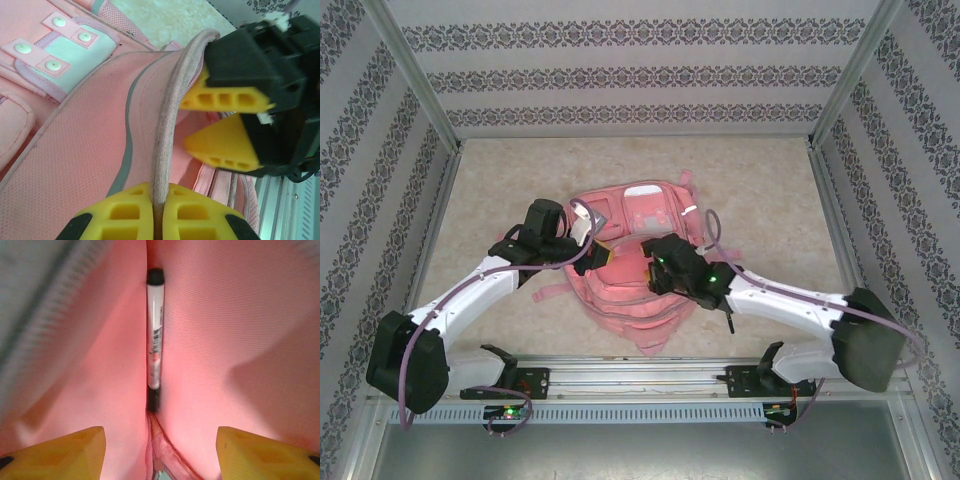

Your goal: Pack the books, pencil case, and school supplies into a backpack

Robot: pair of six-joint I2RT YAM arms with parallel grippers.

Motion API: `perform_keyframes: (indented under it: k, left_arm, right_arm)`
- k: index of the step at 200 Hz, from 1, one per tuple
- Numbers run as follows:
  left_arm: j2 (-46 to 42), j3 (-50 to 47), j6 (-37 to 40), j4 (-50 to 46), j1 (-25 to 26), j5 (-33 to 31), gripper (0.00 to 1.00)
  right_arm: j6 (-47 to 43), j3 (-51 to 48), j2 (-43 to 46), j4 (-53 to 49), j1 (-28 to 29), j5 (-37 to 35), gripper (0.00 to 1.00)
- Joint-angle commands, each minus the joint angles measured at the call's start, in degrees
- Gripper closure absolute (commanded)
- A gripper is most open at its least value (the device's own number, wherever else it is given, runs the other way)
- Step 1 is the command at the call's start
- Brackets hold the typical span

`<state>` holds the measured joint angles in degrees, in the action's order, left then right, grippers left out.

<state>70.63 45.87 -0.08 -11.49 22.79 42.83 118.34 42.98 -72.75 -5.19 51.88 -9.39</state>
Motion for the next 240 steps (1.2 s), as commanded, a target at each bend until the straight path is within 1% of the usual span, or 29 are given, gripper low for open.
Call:
perform_keyframes:
  k: [1, 12, 25, 34, 40, 51, 71, 85, 96, 106, 119, 136, 165, 174, 179, 189, 197, 207, 225, 234, 240]
  left_arm:
    - [-2.1, 1.0, 2.7, -2.0, 0.0, 1.1, 1.00]
    - [-2.2, 1.1, 3.4, -2.4, 0.0, 0.3, 1.00]
    - [-2.1, 1.4, 4.0, -2.7, -0.1, -0.8, 1.00]
    - [-1.8, 1.8, 4.5, -2.8, -0.1, -1.1, 1.00]
    - [-1.6, 2.0, 4.8, -3.0, -0.1, -1.4, 1.00]
    - [-0.9, 2.8, 5.6, -3.6, -0.1, -1.4, 1.00]
    - [0.1, 3.6, 6.4, -4.3, -0.1, -1.5, 1.00]
    - [0.3, 3.5, 6.3, -3.9, -0.1, -1.8, 1.00]
    - [0.4, 3.1, 6.1, -3.1, -0.1, -1.7, 1.00]
    - [0.5, 2.7, 5.7, -2.5, -0.1, -1.6, 1.00]
    - [0.9, 2.4, 5.3, -2.1, -0.1, -1.3, 1.00]
    - [1.3, 1.9, 4.7, -1.7, -0.1, -1.1, 1.00]
    - [1.0, 0.8, 4.0, -0.4, -0.1, -1.2, 1.00]
    - [1.0, 0.7, 4.1, -0.2, 0.0, -1.4, 1.00]
    - [1.0, 0.7, 4.1, -0.1, -0.1, -1.5, 1.00]
    - [1.2, 0.9, 4.2, 0.0, -0.1, -1.6, 1.00]
    - [1.4, 1.0, 4.2, 0.1, 0.0, -1.6, 1.00]
    - [1.7, 1.4, 4.2, 0.1, -0.1, -1.6, 1.00]
    - [2.0, 1.8, 4.0, 0.1, -0.1, -1.4, 1.00]
    - [2.0, 1.8, 3.7, 0.3, -0.1, -1.1, 1.00]
    - [1.9, 1.8, 3.5, 0.5, -0.1, -0.8, 1.00]
  right_arm:
    - [-1.9, -4.6, 8.4, -9.7, -0.8, -3.8, 0.40]
    - [-6.5, -6.9, 14.0, -15.7, -1.8, -4.1, 0.40]
    - [-12.5, -9.0, 20.0, -24.6, -4.1, -3.0, 0.38]
    - [-16.5, -11.1, 24.1, -28.7, -6.0, -2.2, 0.38]
    - [-20.8, -12.9, 27.0, -29.8, -7.9, -1.5, 0.38]
    - [-28.9, -15.5, 31.3, -33.1, -13.0, 1.3, 0.39]
    - [-49.3, -18.2, 36.9, -36.1, -21.9, 6.2, 0.40]
    - [-58.0, -18.5, 36.9, -38.9, -25.7, 7.3, 0.41]
    - [-63.3, -18.6, 34.8, -39.4, -28.0, 8.3, 0.42]
    - [-67.4, -18.5, 31.6, -38.6, -29.2, 9.3, 0.42]
    - [-71.4, -17.9, 26.7, -36.8, -29.3, 9.1, 0.43]
    - [-73.9, -17.0, 20.8, -33.6, -27.8, 10.4, 0.45]
    - [-73.6, -15.1, 12.7, -33.5, -25.3, 7.6, 0.45]
    - [-73.3, -14.8, 11.1, -33.0, -25.2, 7.6, 0.47]
    - [-73.1, -14.8, 10.2, -32.5, -25.5, 8.0, 0.51]
    - [-72.9, -14.8, 8.7, -31.6, -25.9, 8.8, 0.68]
    - [-72.4, -14.4, 7.9, -31.8, -26.0, 8.6, 0.76]
    - [-72.2, -14.2, 7.5, -31.5, -26.2, 9.1, 0.79]
    - [-70.8, -14.4, 7.7, -30.6, -26.4, 11.1, 0.92]
    - [-69.7, -14.3, 8.5, -30.9, -26.3, 12.0, 0.96]
    - [-68.6, -14.0, 9.6, -31.3, -26.1, 12.5, 0.96]
